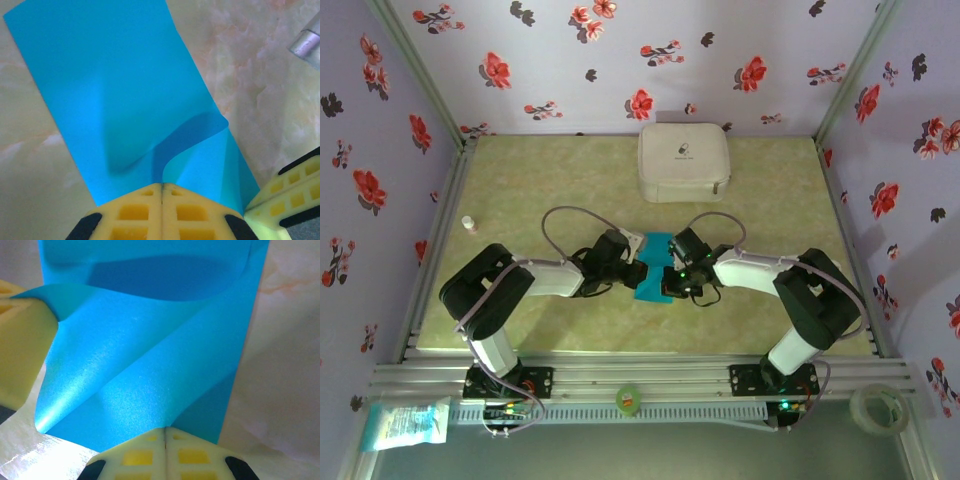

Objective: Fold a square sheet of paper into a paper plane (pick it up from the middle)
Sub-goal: Fold the triangle a second time at the center of the table.

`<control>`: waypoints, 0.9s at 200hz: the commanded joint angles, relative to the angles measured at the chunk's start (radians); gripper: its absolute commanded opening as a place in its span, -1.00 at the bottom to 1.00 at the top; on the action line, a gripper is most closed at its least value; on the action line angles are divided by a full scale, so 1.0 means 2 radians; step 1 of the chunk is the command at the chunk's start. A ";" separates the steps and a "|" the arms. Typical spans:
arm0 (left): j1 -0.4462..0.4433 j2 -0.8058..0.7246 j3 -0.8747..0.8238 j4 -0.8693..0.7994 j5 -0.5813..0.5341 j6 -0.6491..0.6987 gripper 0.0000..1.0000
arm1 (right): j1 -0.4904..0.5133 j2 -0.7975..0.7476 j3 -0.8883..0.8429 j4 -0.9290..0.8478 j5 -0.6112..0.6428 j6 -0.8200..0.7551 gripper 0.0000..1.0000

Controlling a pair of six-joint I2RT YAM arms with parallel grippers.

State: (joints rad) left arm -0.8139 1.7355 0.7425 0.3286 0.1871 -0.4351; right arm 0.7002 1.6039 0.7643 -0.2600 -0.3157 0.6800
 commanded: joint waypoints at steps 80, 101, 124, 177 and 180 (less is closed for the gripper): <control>0.005 0.010 -0.003 0.000 -0.018 0.000 -1.00 | -0.005 0.017 -0.007 -0.046 0.028 -0.004 -0.97; 0.005 0.010 -0.005 0.004 -0.020 0.000 -1.00 | -0.005 0.017 -0.008 -0.046 0.028 -0.004 -0.97; 0.005 0.011 -0.005 0.002 -0.021 -0.003 -1.00 | -0.005 0.016 -0.008 -0.045 0.028 -0.004 -0.97; 0.005 0.013 -0.008 0.002 -0.021 -0.006 -1.00 | -0.005 0.017 -0.009 -0.040 0.027 0.000 -0.96; 0.005 0.013 -0.008 0.001 -0.021 -0.007 -1.00 | -0.005 0.017 -0.009 -0.040 0.028 0.000 -0.96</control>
State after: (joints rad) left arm -0.8131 1.7439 0.7368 0.3283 0.1638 -0.4393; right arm 0.7002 1.6039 0.7650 -0.2604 -0.3157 0.6800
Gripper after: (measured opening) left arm 0.044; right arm 0.046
